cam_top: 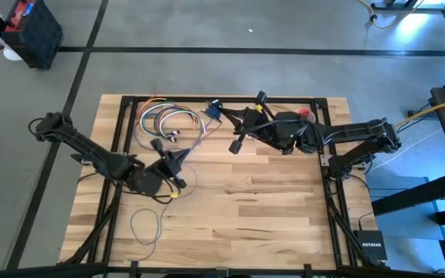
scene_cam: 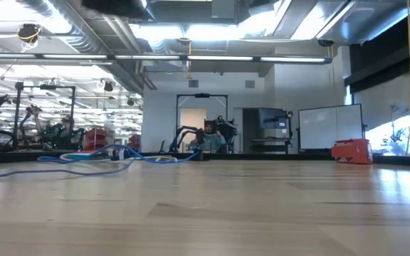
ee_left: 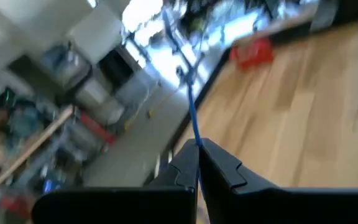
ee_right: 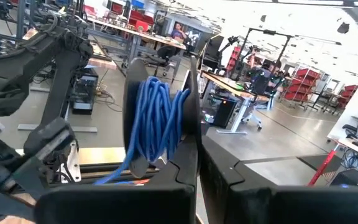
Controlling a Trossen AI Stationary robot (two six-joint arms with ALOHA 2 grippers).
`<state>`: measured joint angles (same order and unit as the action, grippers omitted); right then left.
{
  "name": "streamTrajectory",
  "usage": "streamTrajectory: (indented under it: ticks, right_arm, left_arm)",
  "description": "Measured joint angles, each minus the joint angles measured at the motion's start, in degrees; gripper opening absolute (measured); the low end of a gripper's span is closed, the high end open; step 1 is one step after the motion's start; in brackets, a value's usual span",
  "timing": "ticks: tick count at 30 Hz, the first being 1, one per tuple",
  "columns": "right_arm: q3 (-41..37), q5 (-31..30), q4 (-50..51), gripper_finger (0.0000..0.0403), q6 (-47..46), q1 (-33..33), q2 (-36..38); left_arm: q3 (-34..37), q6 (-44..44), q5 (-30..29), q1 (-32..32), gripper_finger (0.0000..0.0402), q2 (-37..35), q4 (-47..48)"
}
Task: Coil cords
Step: Coil the blue wire onto the spool
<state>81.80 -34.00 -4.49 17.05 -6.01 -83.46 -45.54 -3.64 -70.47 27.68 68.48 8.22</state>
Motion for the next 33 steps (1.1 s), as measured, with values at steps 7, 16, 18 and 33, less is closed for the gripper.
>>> streamTrajectory:
  ticks: [7,16,18,33]
  right_arm:
    - [-0.28,0.59,0.22,0.001,0.4,-0.01,-0.4]
    - [-0.12,1.63,0.11,0.001,-0.1,0.01,-0.14]
    - [0.16,3.02,0.03,0.001,-0.26,0.03,0.24]
    - [0.15,6.54,2.0,0.001,-0.14,0.03,0.19]
  left_arm:
    - [1.19,25.64,-2.58,2.53,0.0001,4.33,17.5]
    - [2.19,23.21,-0.19,2.66,0.0008,7.18,11.65]
    - [2.46,19.57,1.34,2.69,0.0014,7.36,9.87]
    - [-3.36,15.06,28.93,1.04,0.0144,2.84,15.15]
